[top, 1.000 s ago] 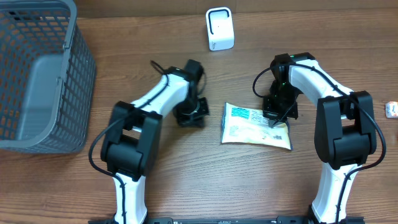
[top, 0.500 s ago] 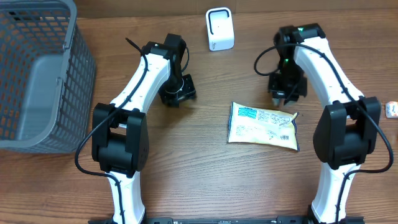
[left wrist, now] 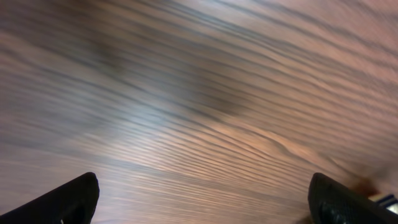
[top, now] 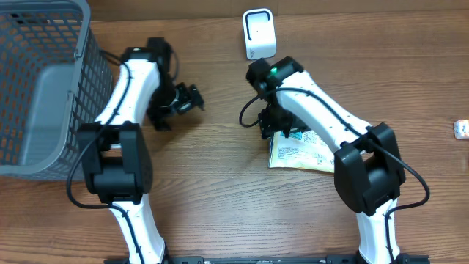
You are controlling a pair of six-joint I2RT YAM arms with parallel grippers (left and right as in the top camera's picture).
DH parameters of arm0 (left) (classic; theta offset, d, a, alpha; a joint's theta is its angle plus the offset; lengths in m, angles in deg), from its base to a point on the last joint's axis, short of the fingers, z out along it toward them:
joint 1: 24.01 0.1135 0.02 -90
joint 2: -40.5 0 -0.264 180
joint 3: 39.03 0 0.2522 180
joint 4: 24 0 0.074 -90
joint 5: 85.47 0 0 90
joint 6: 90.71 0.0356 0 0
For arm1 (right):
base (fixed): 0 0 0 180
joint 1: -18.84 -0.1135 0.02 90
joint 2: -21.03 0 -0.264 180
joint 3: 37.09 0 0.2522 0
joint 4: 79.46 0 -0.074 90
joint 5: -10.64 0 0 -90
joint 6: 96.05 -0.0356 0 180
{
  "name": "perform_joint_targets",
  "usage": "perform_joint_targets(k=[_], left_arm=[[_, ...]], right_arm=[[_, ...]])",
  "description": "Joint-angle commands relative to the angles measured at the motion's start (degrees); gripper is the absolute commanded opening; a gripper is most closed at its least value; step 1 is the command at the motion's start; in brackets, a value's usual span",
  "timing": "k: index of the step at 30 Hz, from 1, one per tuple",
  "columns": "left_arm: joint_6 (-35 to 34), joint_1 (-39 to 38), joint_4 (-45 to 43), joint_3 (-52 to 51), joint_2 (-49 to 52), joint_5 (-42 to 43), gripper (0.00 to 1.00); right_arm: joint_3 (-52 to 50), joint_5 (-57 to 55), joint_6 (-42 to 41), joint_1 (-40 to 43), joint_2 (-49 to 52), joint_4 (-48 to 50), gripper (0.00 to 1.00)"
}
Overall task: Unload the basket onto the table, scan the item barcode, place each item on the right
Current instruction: 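Withdraw the left gripper and grasp the pouch's left edge with the right gripper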
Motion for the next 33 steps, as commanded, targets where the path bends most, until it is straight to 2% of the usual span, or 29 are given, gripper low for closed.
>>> perform_joint_targets(k=[1, 6, 10, 18, 21, 23, 25, 27, 28, 29, 33], left_arm=[[-0.59, 1.38, 0.83, 1.01, -0.46, -0.37, 1.00], [-0.57, 2.29, 0.94, 1.01, -0.46, -0.52, 1.00], [-0.57, 2.16, 0.92, 1.01, -0.46, -0.55, 1.00], [0.35, 2.05, 1.25, 1.01, -0.46, -0.92, 1.00], [0.31, 2.05, 1.18, 1.01, -0.46, -0.92, 1.00], [0.31, 2.05, 1.18, 1.01, -0.46, -0.92, 1.00], [0.33, 2.05, 1.22, 1.01, -0.44, -0.94, 1.00], [0.33, 2.05, 1.22, 0.96, -0.44, -0.92, 1.00], [0.33, 2.05, 1.25, 0.94, -0.44, -0.94, 1.00], [0.33, 2.05, 1.22, 0.94, -0.44, -0.94, 1.00], [0.31, 2.05, 1.20, 0.92, -0.44, -0.94, 1.00]], right_arm=[[-2.64, -4.61, -4.07, -2.62, -0.50, 0.79, 0.93], [-6.91, -12.33, -9.09, -7.02, -0.46, 3.65, 0.95], [-10.29, -14.16, -9.20, -8.96, -0.39, 7.54, 0.96], [-19.08, -21.53, -13.79, -8.48, 0.09, 13.94, 0.97], [-21.29, -21.42, -13.73, -7.98, 0.09, 16.06, 0.94], [-22.27, -21.42, -13.73, -7.96, 0.09, 17.38, 0.85], [-22.64, -21.00, -13.70, -7.98, 0.09, 18.32, 0.66], [-22.64, -19.69, -13.73, -7.96, 0.09, 19.32, 0.36], [-22.43, -18.51, -13.70, -7.96, 0.09, 19.87, 0.13], [-22.14, -17.99, -13.73, -7.96, 0.09, 19.85, 0.04], [-17.49, -14.56, -13.73, -7.96, 0.04, 17.42, 0.04]])
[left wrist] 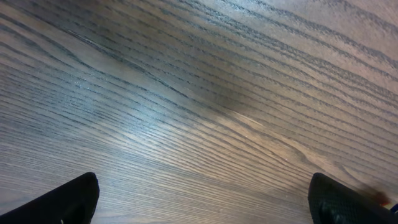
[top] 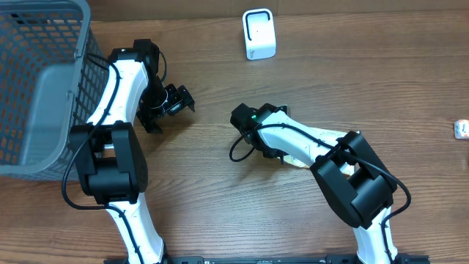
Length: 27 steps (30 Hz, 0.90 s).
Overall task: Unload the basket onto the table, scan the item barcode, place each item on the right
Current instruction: 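Withdraw the left gripper and grasp the pouch's left edge with the right gripper, then lift the pouch with the right gripper toward the white scanner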
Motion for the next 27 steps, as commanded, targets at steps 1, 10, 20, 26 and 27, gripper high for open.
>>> perform_joint_targets(k=[1, 10, 20, 26, 27], left_arm=[[0.28, -0.15, 0.13, 0.90, -0.44, -0.33, 1.00], [0.31, -0.15, 0.13, 0.85, -0.44, -0.33, 1.00], [0.28, -0.15, 0.46, 0.74, -0.44, -2.10, 1.00], [0.31, -0.15, 0.79, 0.74, -0.44, -2.12, 1.00], [0.31, -0.13, 0.79, 0.74, -0.44, -2.12, 1.00]], right_arm=[[5.35, 7.74, -0.57, 0.22, 1.70, -2.14, 0.04], [34.51, 28.26, 7.37, 0.28, 0.55, -17.03, 0.04], [54.10, 55.69, 14.64, 6.43, 0.70, -23.02, 0.04], [41.55, 59.01, 16.28, 13.62, 1.01, -19.91, 0.04], [38.82, 60.00, 16.52, 14.82, 1.01, -18.80, 0.04]])
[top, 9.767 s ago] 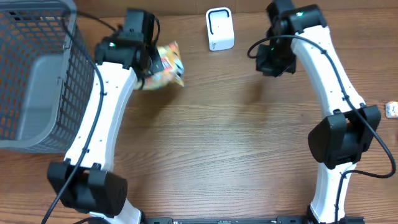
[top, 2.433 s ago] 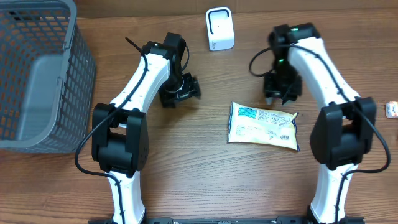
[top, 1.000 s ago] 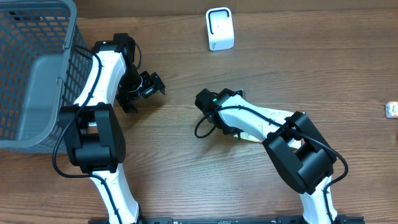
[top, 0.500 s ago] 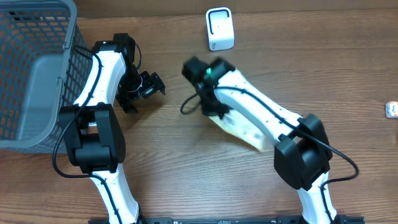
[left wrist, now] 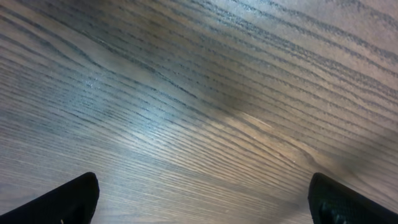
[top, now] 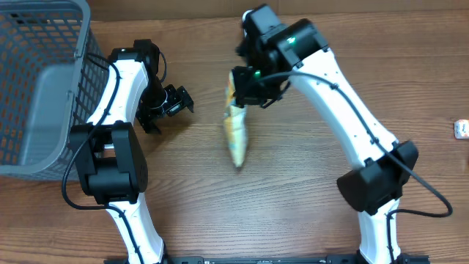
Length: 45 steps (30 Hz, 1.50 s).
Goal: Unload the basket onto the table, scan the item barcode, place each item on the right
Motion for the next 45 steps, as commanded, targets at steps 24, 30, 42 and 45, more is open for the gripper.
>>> perform_joint_targets(k=[24, 30, 42, 45], left_arm=[[14.71, -1.31, -3.04, 0.74, -0.42, 21.18, 1.00], [14.88, -1.64, -3.08, 0.74, -0.42, 21.57, 0.89], [14.84, -1.53, -2.80, 0.74, -0.42, 19.02, 0.88], [14.84, -1.53, -2.84, 0.74, -0.42, 19.02, 0.89]], right_arm=[[-14.86, 29.27, 13.94, 18.64, -3.15, 0.42, 0.04], [-7.15, 48.63, 13.68, 13.81, -3.15, 3.48, 0.04], [-24.30, 55.43, 11.85, 12.68, -2.27, 22.84, 0.04], [-34.67, 62.18, 5.09, 12.96, -2.25, 39.06, 0.04]])
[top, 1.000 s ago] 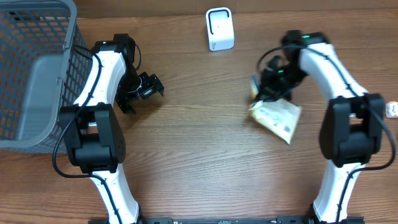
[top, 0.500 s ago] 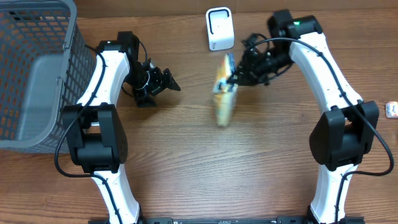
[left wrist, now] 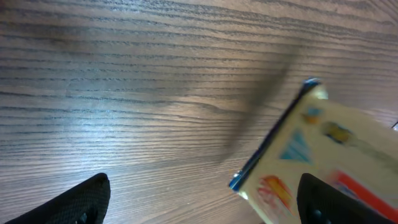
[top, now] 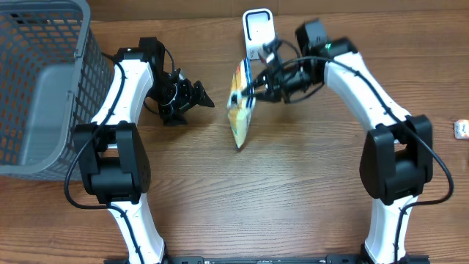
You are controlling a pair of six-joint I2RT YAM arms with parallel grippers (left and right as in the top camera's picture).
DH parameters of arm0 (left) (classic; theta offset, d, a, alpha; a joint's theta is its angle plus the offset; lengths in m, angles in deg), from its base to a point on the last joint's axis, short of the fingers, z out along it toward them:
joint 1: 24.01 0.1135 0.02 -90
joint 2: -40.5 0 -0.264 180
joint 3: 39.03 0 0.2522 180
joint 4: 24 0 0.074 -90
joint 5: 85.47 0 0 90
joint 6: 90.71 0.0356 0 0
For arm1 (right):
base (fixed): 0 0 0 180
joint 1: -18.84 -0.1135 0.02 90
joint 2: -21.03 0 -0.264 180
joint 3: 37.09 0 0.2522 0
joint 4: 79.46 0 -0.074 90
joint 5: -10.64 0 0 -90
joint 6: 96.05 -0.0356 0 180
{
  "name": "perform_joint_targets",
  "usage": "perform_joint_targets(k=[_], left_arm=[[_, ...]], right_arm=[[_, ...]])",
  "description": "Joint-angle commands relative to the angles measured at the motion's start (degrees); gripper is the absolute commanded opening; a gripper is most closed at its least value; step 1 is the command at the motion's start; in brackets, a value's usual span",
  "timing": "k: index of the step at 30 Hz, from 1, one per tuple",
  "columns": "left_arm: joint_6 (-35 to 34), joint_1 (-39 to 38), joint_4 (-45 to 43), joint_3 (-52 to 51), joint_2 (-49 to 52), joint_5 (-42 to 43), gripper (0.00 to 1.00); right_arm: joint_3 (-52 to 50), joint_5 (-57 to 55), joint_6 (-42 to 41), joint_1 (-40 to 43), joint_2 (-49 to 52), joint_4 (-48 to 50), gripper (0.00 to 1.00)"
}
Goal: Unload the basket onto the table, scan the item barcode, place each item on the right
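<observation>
A flat yellow and blue packet (top: pixel 239 106) hangs edge-on above the table's middle, just in front of the white scanner (top: pixel 256 31). My right gripper (top: pixel 258 89) is shut on the packet's upper right side. To its left my left gripper (top: pixel 201 97) stands open and holds nothing, its tips pointing at the packet. In the left wrist view the packet (left wrist: pixel 323 149) fills the right side. It reaches the right fingertip (left wrist: pixel 323 199), while the left gripper (left wrist: pixel 202 202) is open over bare wood.
A grey mesh basket (top: pixel 44 88) stands at the far left. A small white object (top: pixel 462 129) lies at the table's right edge. The wooden table (top: pixel 242 205) stretches toward the front.
My right arm has swung to the right of the scanner and still holds the packet, now nearer the scanner. My left gripper has moved right, close to the packet, which now shows in its view.
My right gripper was first down on the packet lying flat at the table's right middle. Then it was low at the packet's left edge. Then it held the packet hanging above the middle. Now the packet hangs before the scanner with my open left gripper beside it.
</observation>
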Motion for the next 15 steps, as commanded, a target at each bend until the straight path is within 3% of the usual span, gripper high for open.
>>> perform_joint_targets(k=[1, 8, 15], left_arm=[[1.09, 0.11, -0.07, 0.74, -0.42, -0.11, 0.89], [1.07, 0.11, 0.04, 0.74, -0.42, -1.88, 0.88], [1.07, 0.09, 0.20, 0.74, -0.42, -1.88, 0.89]], right_arm=[[-8.61, 10.29, -8.20, 0.70, -1.38, 11.82, 0.04], [-10.49, 8.68, -9.73, 1.38, -1.38, 15.45, 0.04], [-10.51, -10.78, -6.97, 5.14, -1.29, 5.81, 0.04]])
